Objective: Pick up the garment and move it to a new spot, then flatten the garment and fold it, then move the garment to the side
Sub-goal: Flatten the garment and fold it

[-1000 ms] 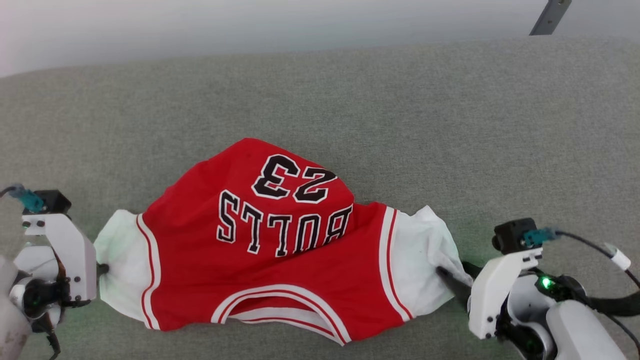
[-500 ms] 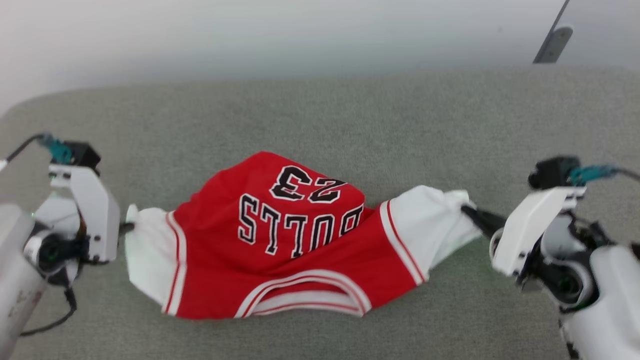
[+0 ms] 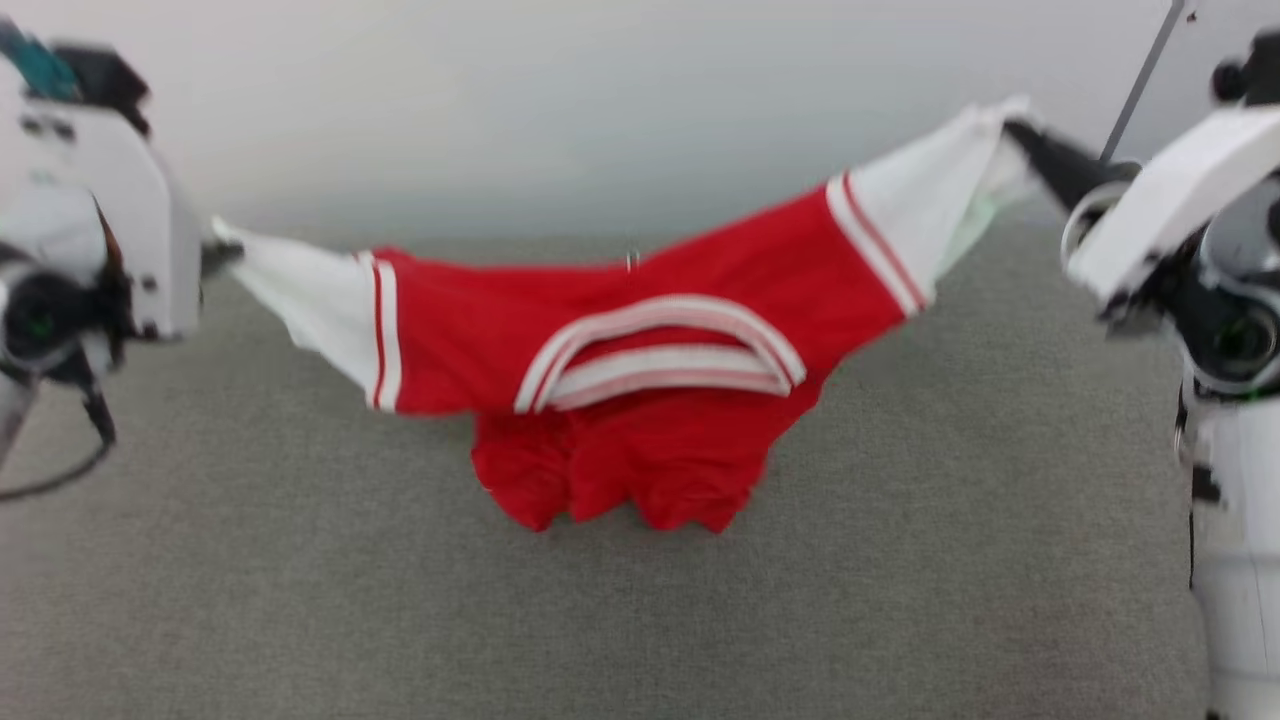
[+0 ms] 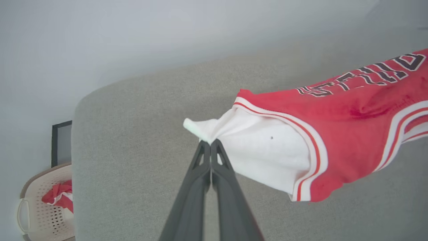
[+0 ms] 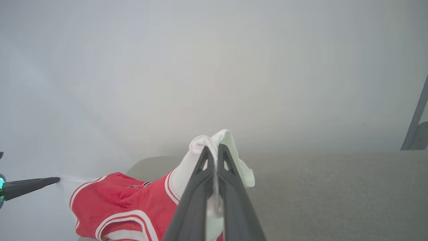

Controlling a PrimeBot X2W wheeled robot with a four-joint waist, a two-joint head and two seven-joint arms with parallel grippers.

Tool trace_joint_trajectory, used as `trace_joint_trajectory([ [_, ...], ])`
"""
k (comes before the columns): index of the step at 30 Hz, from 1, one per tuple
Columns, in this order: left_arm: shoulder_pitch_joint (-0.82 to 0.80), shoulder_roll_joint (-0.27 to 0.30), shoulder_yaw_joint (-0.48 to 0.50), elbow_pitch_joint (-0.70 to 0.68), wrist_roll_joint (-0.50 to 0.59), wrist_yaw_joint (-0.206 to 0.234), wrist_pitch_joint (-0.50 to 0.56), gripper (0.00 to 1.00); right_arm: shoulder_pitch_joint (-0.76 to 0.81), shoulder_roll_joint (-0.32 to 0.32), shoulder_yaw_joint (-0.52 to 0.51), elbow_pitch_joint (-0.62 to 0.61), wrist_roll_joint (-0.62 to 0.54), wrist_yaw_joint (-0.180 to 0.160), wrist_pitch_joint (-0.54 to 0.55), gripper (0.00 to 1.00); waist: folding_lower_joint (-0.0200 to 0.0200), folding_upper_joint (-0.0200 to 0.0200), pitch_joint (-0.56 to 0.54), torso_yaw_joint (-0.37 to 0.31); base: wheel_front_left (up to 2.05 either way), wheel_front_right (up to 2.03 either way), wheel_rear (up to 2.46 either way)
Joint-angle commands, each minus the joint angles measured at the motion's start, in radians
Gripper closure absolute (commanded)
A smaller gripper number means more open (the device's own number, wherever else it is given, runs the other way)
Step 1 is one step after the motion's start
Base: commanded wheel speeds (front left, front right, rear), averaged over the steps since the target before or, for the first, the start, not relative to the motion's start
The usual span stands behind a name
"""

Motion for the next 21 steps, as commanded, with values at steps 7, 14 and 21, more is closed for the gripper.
trace_joint_trajectory([
  [7, -0.168, -0.023, 0.032, 0.033, 0.053, 0.004, -0.044, 1.00, -0.199, 0.026, -0.027, 0.112, -0.090, -0.002, -0.129, 1.00, 0.0000, -0.0001, -0.018, 0.009, 0.00, 0.00, 0.00],
  [14, -0.297, -0.048, 0.042, 0.091, 0.100, -0.019, -0.113, 1.00, -0.332, 0.032, -0.032, 0.197, -0.133, -0.002, -0.240, 1.00, 0.0000, -0.0001, -0.014, 0.013, 0.00, 0.00, 0.00],
  [21, -0.363, -0.075, 0.030, 0.141, 0.114, -0.032, -0.131, 1.00, -0.398, 0.031, -0.025, 0.266, -0.148, -0.002, -0.283, 1.00, 0.0000, -0.0001, 0.002, 0.017, 0.00, 0.00, 0.00],
])
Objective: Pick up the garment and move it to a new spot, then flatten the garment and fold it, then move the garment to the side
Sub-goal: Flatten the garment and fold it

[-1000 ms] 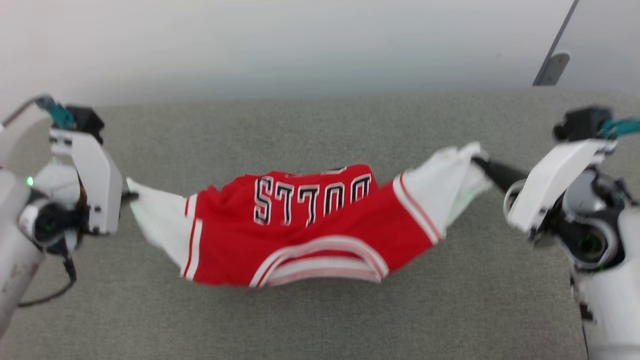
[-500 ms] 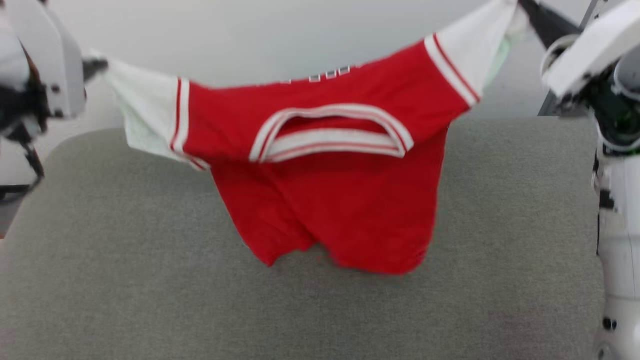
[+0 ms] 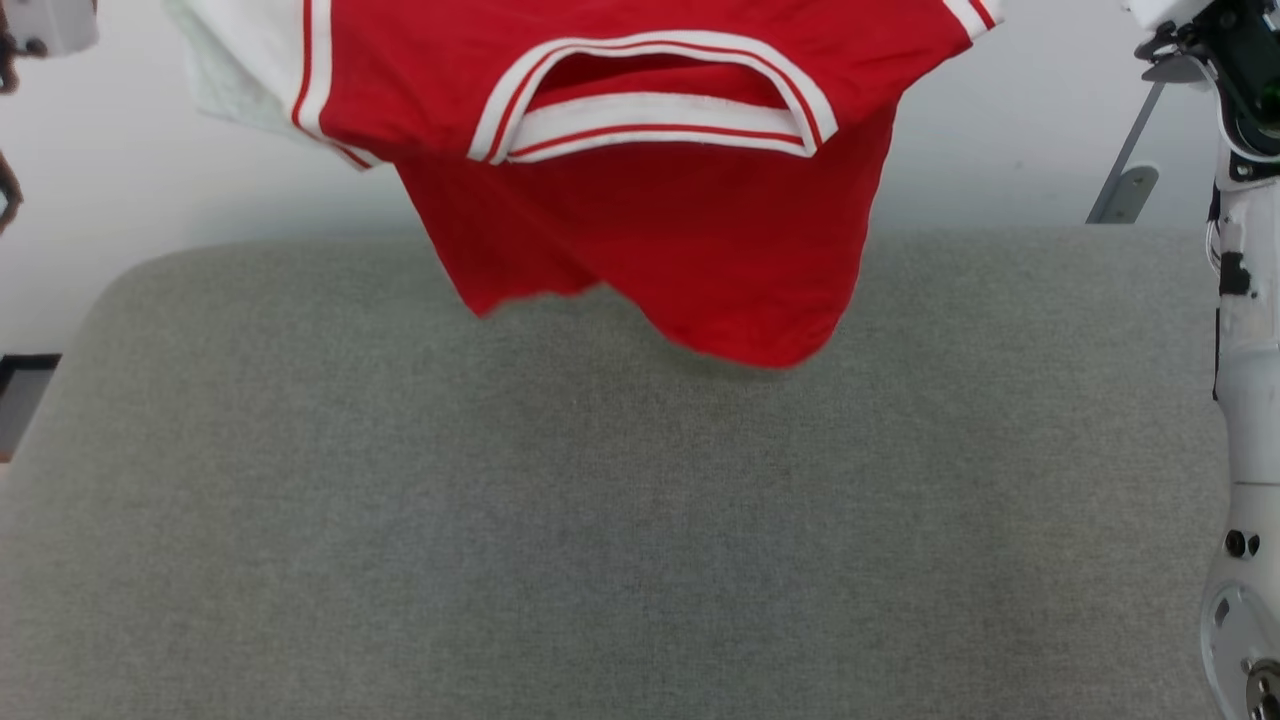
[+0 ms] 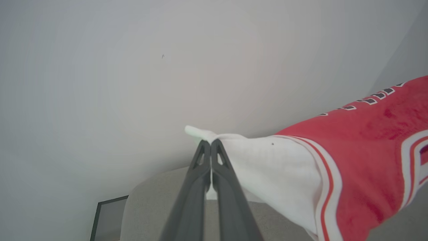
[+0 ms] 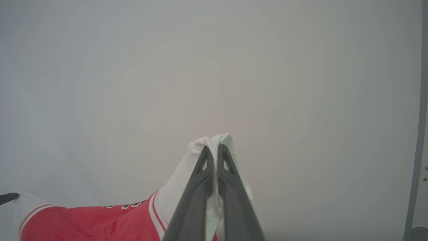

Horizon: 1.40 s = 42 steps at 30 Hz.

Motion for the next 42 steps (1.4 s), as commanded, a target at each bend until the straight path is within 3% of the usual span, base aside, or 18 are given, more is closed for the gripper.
trace_joint_trajectory([
  [1, -0.012, -0.004, -0.002, 0.006, 0.005, -0.005, -0.008, 1.00, -0.013, -0.003, 0.005, 0.009, -0.011, -0.002, -0.005, 1.00, 0.0000, 0.0000, 0.011, 0.000, 0.00, 0.00, 0.00],
  [7, -0.057, -0.025, -0.016, 0.025, 0.029, -0.013, -0.069, 1.00, -0.085, -0.004, 0.024, 0.066, -0.045, -0.002, -0.067, 1.00, 0.0000, 0.0000, 0.107, -0.002, 0.00, 0.00, 0.00],
  [13, -0.122, -0.064, -0.025, 0.063, 0.061, -0.015, -0.173, 1.00, -0.191, 0.000, 0.047, 0.156, -0.133, -0.002, -0.214, 1.00, 0.0000, 0.0000, 0.244, -0.005, 0.00, 0.00, 0.00],
  [21, -0.267, -0.126, -0.011, 0.135, 0.140, -0.015, -0.444, 1.00, -0.345, -0.010, 0.051, 0.287, -0.327, -0.002, -0.553, 1.00, 0.0000, 0.0000, 0.401, 0.007, 0.00, 0.00, 0.00],
  [27, -0.316, -0.166, -0.002, 0.189, 0.172, -0.016, -0.651, 1.00, -0.394, -0.022, 0.030, 0.335, -0.479, -0.002, -0.627, 1.00, 0.0000, 0.0000, 0.481, 0.040, 0.00, 0.00, 0.00],
  [35, -0.188, -0.177, -0.085, 0.211, 0.103, -0.015, -0.654, 1.00, -0.289, -0.026, 0.074, 0.397, -0.478, -0.002, -0.630, 1.00, 0.0000, 0.0000, 0.455, 0.068, 0.00, 0.00, 0.00],
  [42, 0.014, -0.147, -0.165, 0.171, 0.017, -0.015, -0.577, 1.00, -0.121, -0.053, 0.187, 0.454, -0.285, -0.002, -0.573, 1.00, 0.0000, 0.0000, 0.347, 0.067, 0.00, 0.00, 0.00],
])
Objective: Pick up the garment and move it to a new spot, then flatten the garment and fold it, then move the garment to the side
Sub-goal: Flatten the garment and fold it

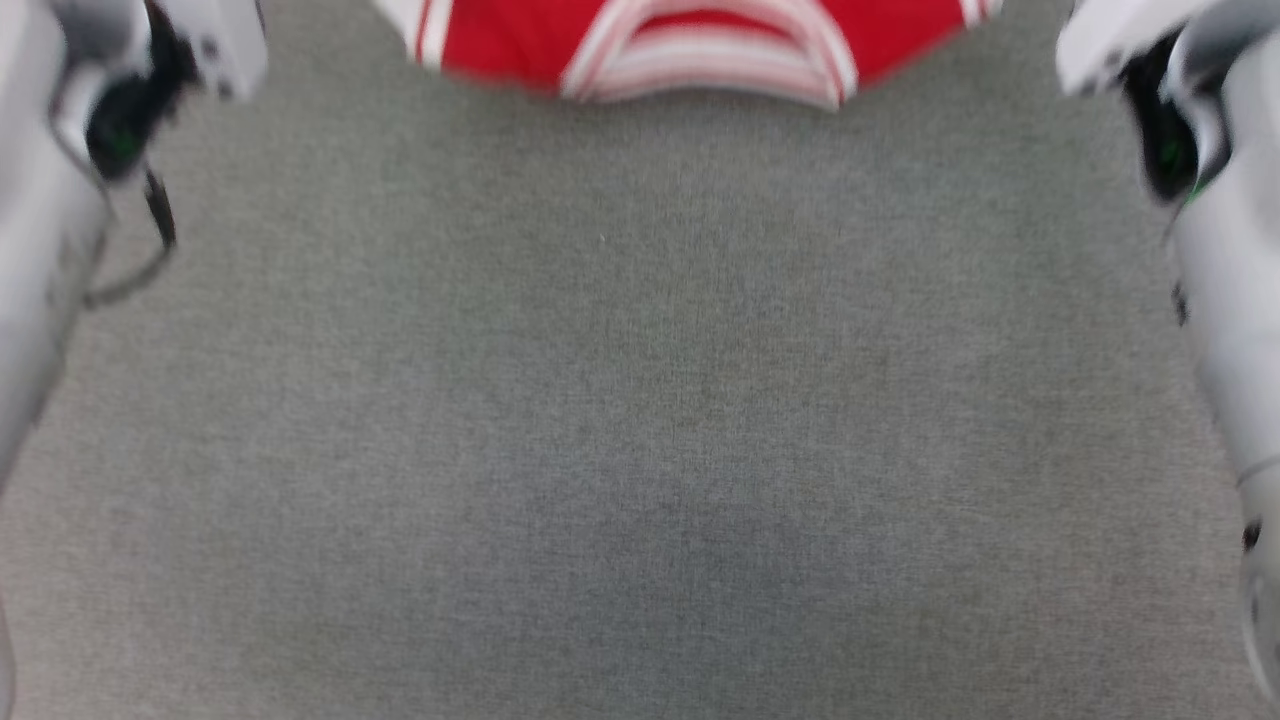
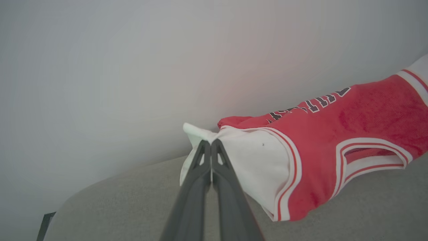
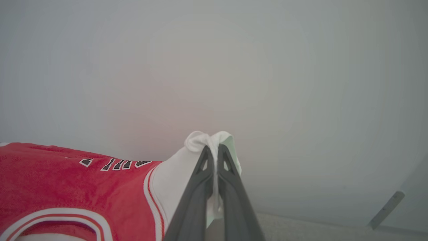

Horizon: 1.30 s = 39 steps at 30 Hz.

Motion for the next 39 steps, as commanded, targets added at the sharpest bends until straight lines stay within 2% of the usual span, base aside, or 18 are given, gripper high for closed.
trace_joint_trajectory([
  [1, 0.049, 0.010, -0.005, -0.010, -0.028, 0.001, 0.020, 1.00, 0.045, -0.010, 0.020, -0.009, 0.055, -0.002, 0.030, 1.00, 0.0000, 0.0000, -0.079, -0.006, 0.00, 0.00, 0.00],
  [7, 0.242, 0.074, -0.039, -0.099, -0.100, 0.001, 0.092, 1.00, 0.271, -0.088, 0.136, -0.142, 0.269, -0.002, 0.196, 1.00, 0.0000, 0.0000, -0.169, -0.020, 0.00, 0.00, 0.00],
  [11, 0.365, 0.130, -0.044, -0.192, -0.141, 0.030, 0.121, 1.00, 0.433, -0.162, 0.192, -0.284, 0.391, -0.002, 0.323, 1.00, 0.0000, 0.0000, -0.216, -0.027, 0.00, 0.00, 0.00],
  [17, 0.538, 0.273, -0.044, -0.410, -0.204, 0.119, 0.178, 1.00, 0.652, -0.270, 0.186, -0.499, 0.498, -0.002, 0.508, 1.00, 0.0000, 0.0000, -0.256, -0.042, 0.00, 0.00, 0.00],
  [23, 0.710, 0.446, -0.029, -0.707, -0.297, 0.252, 0.220, 1.00, 0.852, -0.334, 0.117, -0.696, 0.525, -0.002, 0.695, 1.00, 0.0000, 0.0000, -0.271, -0.046, 0.00, 0.00, 0.00],
  [30, 0.879, 0.608, -0.032, -1.014, -0.382, 0.412, 0.216, 1.00, 1.089, -0.346, 0.013, -0.926, 0.514, -0.002, 0.893, 1.00, 0.0000, 0.0000, -0.267, -0.038, 0.00, 0.00, 0.00],
  [31, 0.879, 0.608, -0.032, -1.014, -0.382, 0.412, 0.216, 1.00, 1.089, -0.346, 0.013, -0.926, 0.514, -0.002, 0.893, 1.00, 0.0000, 0.0000, -0.267, -0.038, 0.00, 0.00, 0.00],
  [34, 0.936, 0.658, -0.042, -1.096, -0.394, 0.457, 0.193, 1.00, 1.180, -0.327, -0.025, -1.020, 0.505, -0.002, 0.968, 1.00, 0.0000, 0.0000, -0.258, -0.036, 0.00, 0.00, 0.00],
  [39, 1.015, 0.694, -0.055, -1.165, -0.404, 0.504, 0.127, 1.00, 1.318, -0.276, -0.102, -1.143, 0.473, -0.002, 1.058, 1.00, 0.0000, 0.0000, -0.238, -0.026, 0.00, 0.00, 0.00],
])
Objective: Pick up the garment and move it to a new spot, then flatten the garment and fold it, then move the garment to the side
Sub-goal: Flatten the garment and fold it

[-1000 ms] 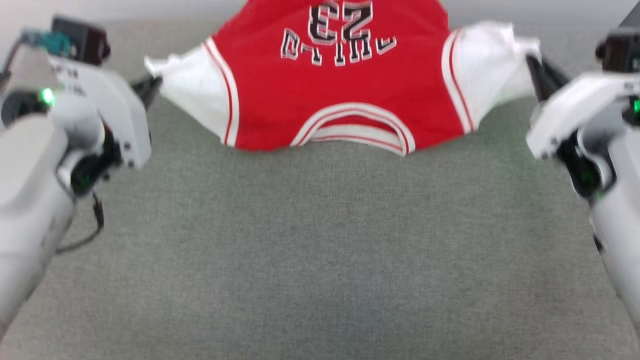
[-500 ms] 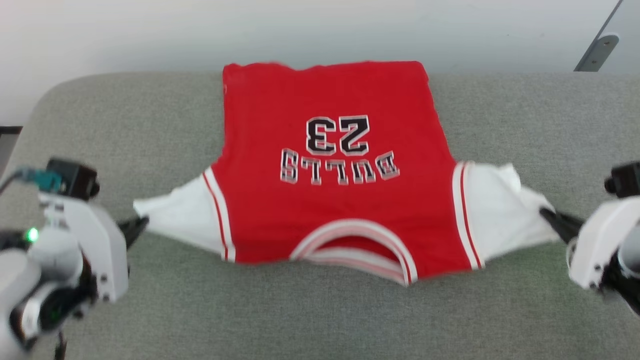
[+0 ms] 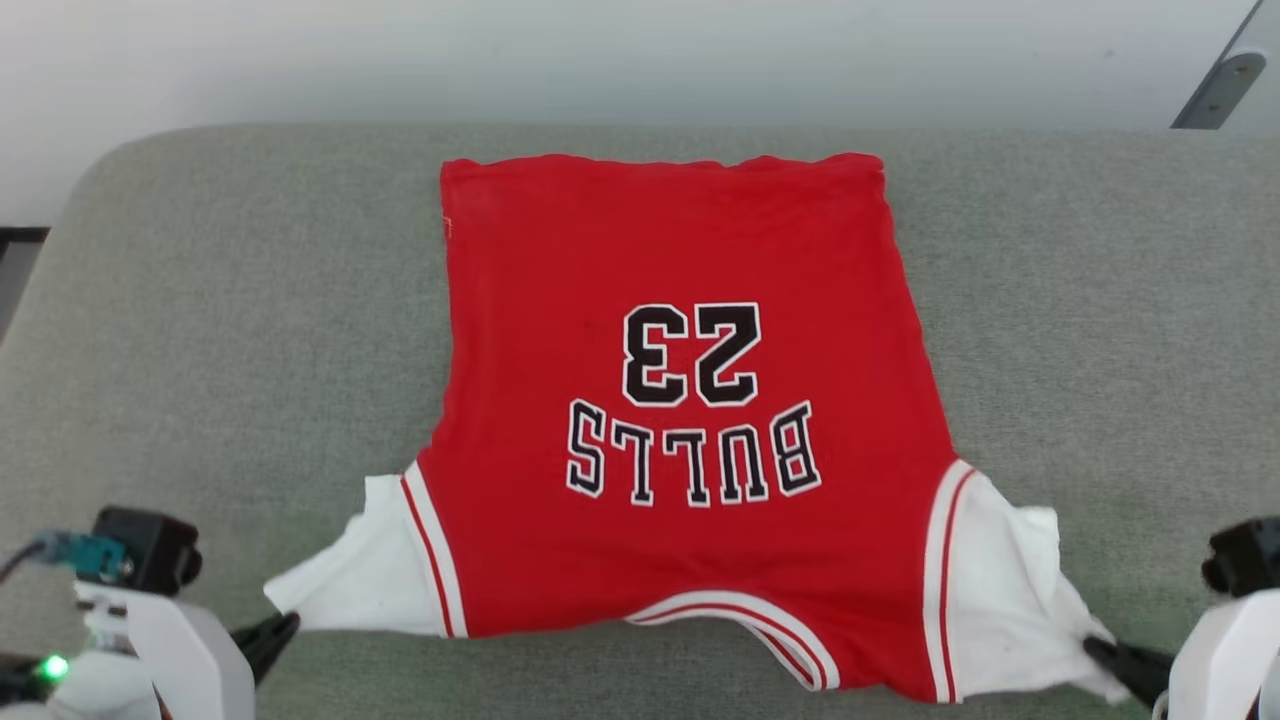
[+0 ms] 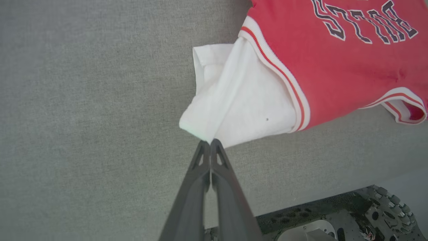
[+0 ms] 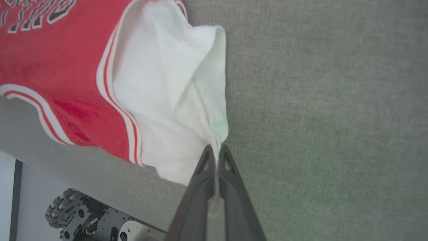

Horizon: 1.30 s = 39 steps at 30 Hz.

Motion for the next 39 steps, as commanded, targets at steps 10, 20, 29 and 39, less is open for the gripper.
trace_joint_trajectory([
  [10, 0.044, -0.065, -0.022, 0.077, 0.053, -0.003, -0.108, 1.00, 0.024, 0.107, -0.028, 0.024, -0.154, -0.002, -0.061, 1.00, 0.0000, 0.0000, 0.042, 0.014, 0.00, 0.00, 0.00],
  [20, 0.003, -0.159, -0.037, 0.182, 0.114, -0.055, -0.147, 1.00, -0.086, 0.142, 0.050, 0.285, -0.222, -0.003, -0.189, 0.00, 0.0000, 0.0000, 0.046, 0.018, 0.00, 0.00, 0.00],
  [29, 0.010, -0.190, -0.038, 0.199, 0.125, -0.070, -0.180, 1.00, -0.089, 0.077, 0.007, 0.160, -0.171, -0.003, -0.164, 0.00, 0.0000, 0.0000, 0.042, 0.026, 0.00, 0.00, 0.00],
  [39, -0.022, -0.222, -0.031, 0.183, 0.170, -0.080, -0.222, 1.00, -0.213, 0.062, -0.059, -0.113, -0.217, -0.002, -0.207, 0.00, 0.0000, 0.0000, 0.081, 0.071, 0.00, 0.00, 0.00],
])
